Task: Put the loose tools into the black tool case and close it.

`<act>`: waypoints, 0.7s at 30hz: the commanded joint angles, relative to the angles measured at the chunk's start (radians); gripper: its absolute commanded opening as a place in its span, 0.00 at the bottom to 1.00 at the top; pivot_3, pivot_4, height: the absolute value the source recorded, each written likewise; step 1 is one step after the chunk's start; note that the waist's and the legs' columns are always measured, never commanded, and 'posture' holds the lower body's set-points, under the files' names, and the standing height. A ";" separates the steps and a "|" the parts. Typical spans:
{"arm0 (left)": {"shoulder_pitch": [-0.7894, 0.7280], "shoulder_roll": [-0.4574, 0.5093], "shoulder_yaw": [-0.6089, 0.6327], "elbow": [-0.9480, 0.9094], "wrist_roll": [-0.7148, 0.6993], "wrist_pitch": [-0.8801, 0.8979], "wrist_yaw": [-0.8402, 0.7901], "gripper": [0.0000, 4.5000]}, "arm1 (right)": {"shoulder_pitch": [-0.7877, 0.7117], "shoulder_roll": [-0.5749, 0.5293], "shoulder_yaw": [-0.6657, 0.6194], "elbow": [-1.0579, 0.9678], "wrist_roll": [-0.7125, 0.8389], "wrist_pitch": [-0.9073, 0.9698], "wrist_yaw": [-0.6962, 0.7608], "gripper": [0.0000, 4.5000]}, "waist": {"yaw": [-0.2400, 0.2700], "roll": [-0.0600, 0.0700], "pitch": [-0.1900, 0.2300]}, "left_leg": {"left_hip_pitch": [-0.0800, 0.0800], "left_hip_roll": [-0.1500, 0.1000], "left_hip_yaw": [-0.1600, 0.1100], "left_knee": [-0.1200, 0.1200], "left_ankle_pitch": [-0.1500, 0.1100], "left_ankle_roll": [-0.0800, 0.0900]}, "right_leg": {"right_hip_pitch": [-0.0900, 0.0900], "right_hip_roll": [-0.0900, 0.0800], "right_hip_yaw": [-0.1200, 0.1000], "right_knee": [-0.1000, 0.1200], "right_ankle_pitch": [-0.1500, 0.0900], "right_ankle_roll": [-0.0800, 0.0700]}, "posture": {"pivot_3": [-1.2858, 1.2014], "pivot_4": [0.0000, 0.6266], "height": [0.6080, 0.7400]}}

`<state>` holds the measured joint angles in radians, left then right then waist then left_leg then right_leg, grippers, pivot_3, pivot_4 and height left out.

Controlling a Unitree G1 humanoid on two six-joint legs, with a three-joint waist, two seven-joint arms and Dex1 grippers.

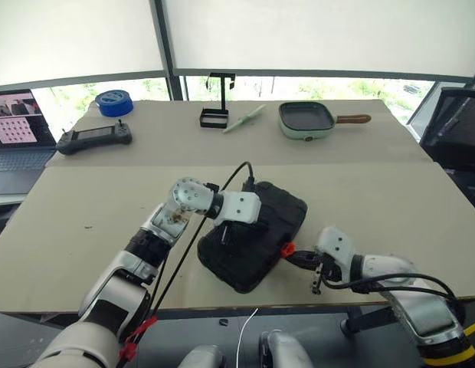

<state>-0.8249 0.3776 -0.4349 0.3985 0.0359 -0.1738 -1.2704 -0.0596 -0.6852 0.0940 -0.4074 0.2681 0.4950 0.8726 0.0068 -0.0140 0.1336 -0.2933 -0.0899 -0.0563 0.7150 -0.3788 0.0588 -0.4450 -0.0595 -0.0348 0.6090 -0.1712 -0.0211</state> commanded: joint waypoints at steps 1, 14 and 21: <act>0.030 -0.003 -0.054 0.051 0.049 0.007 -0.022 0.03 | -0.079 0.020 -0.065 -0.142 0.118 0.049 -0.007 0.00 | -0.004 0.000 0.000 | 0.000 0.000 0.000 0.000 0.000 0.000 | 0.000 0.000 0.000 0.000 0.000 0.000 | 0.52 0.24 1.00; 0.055 0.020 0.007 0.007 0.003 0.089 -0.019 0.03 | -0.041 -0.056 -0.094 -0.128 0.138 0.040 0.046 0.00 | 0.006 0.000 0.000 | 0.000 -0.001 -0.001 -0.001 0.000 0.001 | 0.001 -0.001 -0.001 -0.002 -0.001 0.001 | 0.52 0.24 1.00; 0.196 0.306 0.290 -0.229 -0.313 0.510 -0.151 0.41 | 0.039 -0.268 -0.413 -0.085 0.432 0.194 0.275 0.39 | -0.018 0.001 0.001 | -0.009 0.000 0.000 -0.001 0.000 0.000 | -0.012 0.000 0.000 0.002 -0.001 -0.001 | 0.52 0.24 1.00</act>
<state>-0.6684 0.6234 -0.2090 0.2299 -0.1972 0.2133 -1.3658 -0.0188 -0.9226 -0.2326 -0.4975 0.6163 0.6540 1.0797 -0.0113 -0.0135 0.1346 -0.3017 -0.0898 -0.0565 0.7133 -0.3785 0.0585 -0.4583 -0.0589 -0.0358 0.6115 -0.1727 -0.0234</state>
